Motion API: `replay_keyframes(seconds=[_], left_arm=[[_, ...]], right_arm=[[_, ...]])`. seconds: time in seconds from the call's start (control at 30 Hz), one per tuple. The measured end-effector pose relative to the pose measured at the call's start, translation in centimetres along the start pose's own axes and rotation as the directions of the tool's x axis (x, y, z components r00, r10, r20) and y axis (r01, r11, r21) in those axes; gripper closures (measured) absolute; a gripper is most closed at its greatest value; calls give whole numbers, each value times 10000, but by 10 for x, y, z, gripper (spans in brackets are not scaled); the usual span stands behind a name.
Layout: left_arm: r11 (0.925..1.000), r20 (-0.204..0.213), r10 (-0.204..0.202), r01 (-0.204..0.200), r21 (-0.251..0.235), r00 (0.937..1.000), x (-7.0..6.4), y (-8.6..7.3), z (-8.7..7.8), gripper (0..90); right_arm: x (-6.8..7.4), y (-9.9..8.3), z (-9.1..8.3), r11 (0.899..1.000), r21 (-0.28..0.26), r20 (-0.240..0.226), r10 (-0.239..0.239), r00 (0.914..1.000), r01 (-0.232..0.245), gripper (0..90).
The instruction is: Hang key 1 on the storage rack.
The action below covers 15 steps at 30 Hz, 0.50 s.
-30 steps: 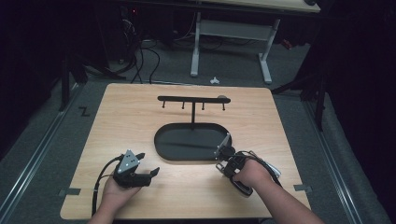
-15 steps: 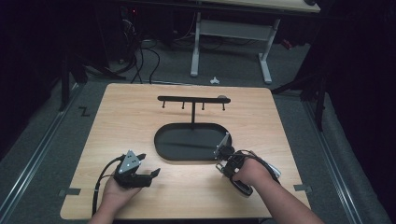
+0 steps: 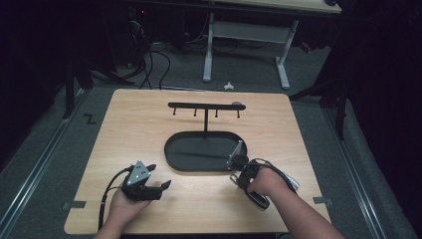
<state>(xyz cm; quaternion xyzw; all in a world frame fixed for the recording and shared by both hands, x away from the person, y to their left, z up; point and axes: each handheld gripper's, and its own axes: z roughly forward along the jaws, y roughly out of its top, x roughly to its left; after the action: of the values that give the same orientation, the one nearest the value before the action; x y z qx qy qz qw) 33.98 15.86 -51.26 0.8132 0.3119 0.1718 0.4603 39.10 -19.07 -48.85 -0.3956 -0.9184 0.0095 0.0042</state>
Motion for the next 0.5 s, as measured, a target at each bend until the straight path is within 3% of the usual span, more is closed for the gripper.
replay_keyframes(seconds=[0.5], left_arm=[[10000, 83, 69, -69, 66, 9999, -1, 1, 1, 206]], right_arm=[[0, -1, 0, 10000, -40, -12, -19, 10000, 19, 793]])
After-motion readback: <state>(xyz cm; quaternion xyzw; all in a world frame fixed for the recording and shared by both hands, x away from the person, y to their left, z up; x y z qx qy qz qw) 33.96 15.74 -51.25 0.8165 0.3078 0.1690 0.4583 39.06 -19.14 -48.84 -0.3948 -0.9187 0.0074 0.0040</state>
